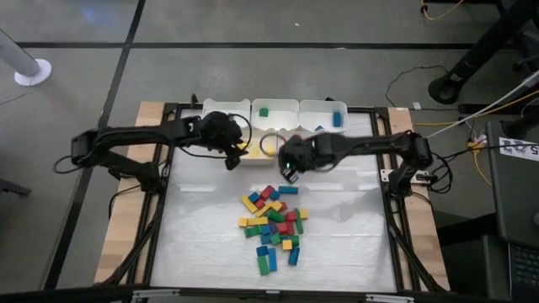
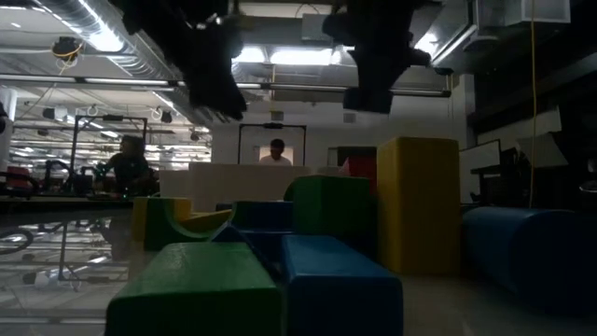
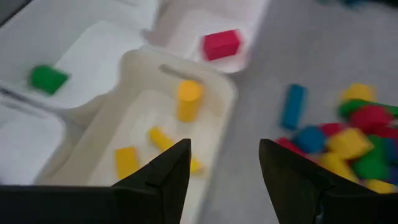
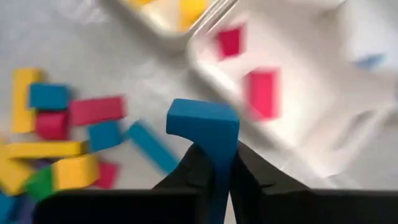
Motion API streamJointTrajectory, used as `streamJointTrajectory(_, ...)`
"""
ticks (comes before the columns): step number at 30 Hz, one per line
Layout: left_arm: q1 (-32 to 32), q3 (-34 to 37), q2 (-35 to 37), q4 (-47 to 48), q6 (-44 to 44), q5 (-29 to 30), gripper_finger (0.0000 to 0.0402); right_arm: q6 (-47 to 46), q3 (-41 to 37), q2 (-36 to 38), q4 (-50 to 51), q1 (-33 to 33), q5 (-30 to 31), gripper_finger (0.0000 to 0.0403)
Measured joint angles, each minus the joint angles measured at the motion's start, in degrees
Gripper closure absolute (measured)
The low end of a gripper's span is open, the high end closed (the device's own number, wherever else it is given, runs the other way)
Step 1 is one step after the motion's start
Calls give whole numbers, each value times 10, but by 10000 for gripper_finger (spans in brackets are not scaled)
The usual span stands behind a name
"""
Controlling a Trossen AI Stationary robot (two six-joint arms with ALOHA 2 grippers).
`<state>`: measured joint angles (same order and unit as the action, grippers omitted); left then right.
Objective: Sort blocks
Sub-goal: Put the blue block into the top right bin
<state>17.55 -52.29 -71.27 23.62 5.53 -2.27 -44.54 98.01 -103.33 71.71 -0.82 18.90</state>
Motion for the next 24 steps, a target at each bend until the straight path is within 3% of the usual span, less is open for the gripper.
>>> streamJointTrajectory(7,-15,0,31,15,0,-22,224,160,65,1,89,105,107,352)
streamJointTrajectory(14,-30,0,32,16,3,-22,224,270,55,1,75,254,115,356)
streamJointTrajectory(19,-44,0,32,15,-32,-21,224,273,53,1,52,338,89,328)
streamJointTrajectory(24,-64,7,29,7,-76,-47,224,273,53,1,10,403,-6,305)
